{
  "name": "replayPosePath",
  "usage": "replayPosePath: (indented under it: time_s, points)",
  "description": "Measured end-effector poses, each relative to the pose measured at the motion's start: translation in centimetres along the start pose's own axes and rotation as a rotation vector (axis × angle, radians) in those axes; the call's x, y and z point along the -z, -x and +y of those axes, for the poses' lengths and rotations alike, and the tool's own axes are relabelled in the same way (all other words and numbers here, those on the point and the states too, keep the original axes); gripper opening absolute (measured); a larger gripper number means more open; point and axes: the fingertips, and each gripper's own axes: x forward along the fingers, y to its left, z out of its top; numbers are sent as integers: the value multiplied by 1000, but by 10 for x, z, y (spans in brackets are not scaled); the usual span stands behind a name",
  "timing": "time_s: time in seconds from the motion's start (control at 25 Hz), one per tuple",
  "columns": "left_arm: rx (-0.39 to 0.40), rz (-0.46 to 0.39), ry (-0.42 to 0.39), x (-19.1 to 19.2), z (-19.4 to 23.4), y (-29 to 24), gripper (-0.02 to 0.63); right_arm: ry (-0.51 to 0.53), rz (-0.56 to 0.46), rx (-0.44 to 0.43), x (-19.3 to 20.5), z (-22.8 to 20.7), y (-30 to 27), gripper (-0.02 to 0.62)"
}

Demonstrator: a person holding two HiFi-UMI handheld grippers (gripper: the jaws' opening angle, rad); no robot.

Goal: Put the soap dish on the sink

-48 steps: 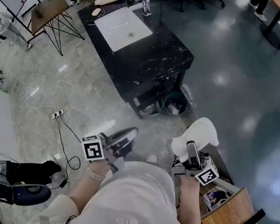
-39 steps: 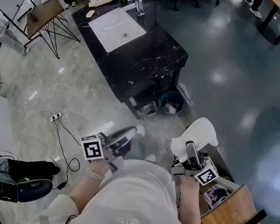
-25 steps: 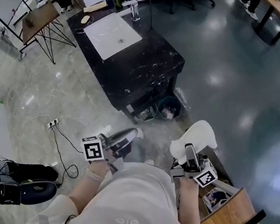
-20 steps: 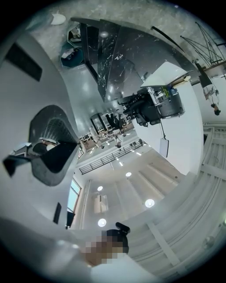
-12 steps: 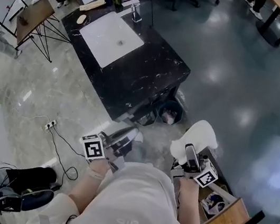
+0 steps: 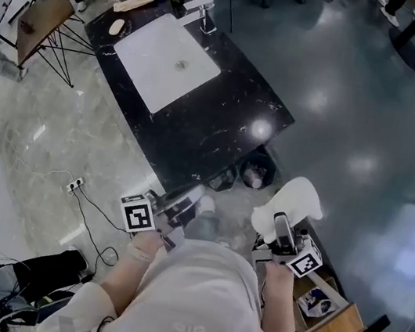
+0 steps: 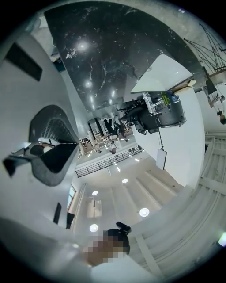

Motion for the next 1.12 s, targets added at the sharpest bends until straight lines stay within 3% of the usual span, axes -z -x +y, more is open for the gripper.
replayPosePath:
  time_s: [0.56,0.84,1.12]
  points:
    - [19,-17,60,-82,56,-3,8,18,48,77,14,-47,-88,417]
    - [34,-69,70,-121,66,10,9,71,110,64,19,-33,-142,417]
    - [48,-111,59,-128,64,25,9,110,155,47,25,-27,-160,417]
